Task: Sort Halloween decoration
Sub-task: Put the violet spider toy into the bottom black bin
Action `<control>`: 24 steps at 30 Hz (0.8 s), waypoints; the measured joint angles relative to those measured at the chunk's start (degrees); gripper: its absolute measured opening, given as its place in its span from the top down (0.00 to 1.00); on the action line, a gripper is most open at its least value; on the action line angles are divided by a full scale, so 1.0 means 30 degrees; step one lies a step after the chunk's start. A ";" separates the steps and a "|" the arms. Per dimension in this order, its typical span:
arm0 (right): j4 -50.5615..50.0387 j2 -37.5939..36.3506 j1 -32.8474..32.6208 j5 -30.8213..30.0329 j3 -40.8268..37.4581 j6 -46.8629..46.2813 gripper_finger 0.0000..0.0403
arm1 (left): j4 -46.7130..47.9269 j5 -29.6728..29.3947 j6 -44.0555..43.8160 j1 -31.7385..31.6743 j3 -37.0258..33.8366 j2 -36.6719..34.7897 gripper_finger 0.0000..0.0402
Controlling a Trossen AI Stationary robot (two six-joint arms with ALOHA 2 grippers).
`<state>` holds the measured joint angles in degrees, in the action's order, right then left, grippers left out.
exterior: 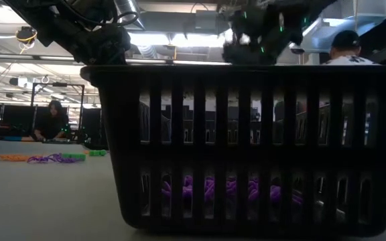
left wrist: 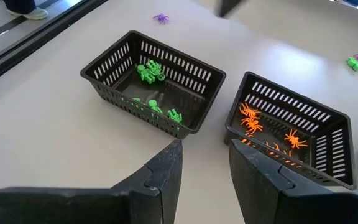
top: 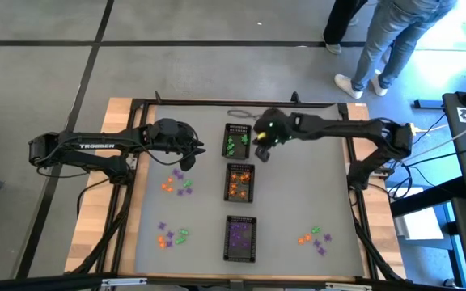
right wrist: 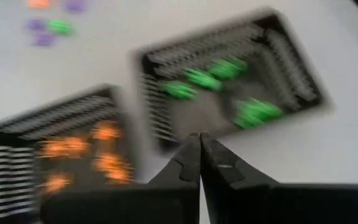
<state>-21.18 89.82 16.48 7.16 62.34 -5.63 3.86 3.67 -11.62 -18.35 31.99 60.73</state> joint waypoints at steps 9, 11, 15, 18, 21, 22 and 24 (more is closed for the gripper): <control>0.0329 0.0000 -0.5271 0.0023 0.2456 0.0111 0.99 | -0.0006 0.0003 0.0035 0.0006 0.0000 0.0000 0.69; 0.0548 0.0000 -0.6098 0.0023 0.2515 0.0187 0.99 | -0.0007 0.0004 0.0041 0.0000 0.0000 0.0000 0.69; 0.0701 0.0138 -0.7443 0.0022 0.2528 0.0189 0.99 | -0.0007 -0.0003 0.0048 0.0000 0.0000 0.0000 0.69; 0.0451 0.0320 -0.8268 -0.0066 0.2530 0.0036 0.99 | -0.0007 0.0002 -0.0074 0.0038 0.0000 0.0000 0.69; 0.0061 0.0398 -0.8845 -0.2655 0.2556 -0.0832 0.99 | -0.0016 -0.0011 -0.0884 0.0346 0.0000 0.0000 0.69; -0.0726 0.0418 -0.8914 -0.4063 0.2555 -0.1276 0.99 | -0.0038 0.0005 -0.1129 0.0521 0.0000 0.0000 0.69; -0.2677 0.0452 -0.8663 -0.6868 0.2537 -0.1824 0.99 | -0.0109 0.0012 -0.1630 0.0972 0.0000 0.0000 0.69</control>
<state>-29.22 91.18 -9.51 -13.45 69.95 -11.10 3.53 3.70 -16.51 -15.43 31.99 60.73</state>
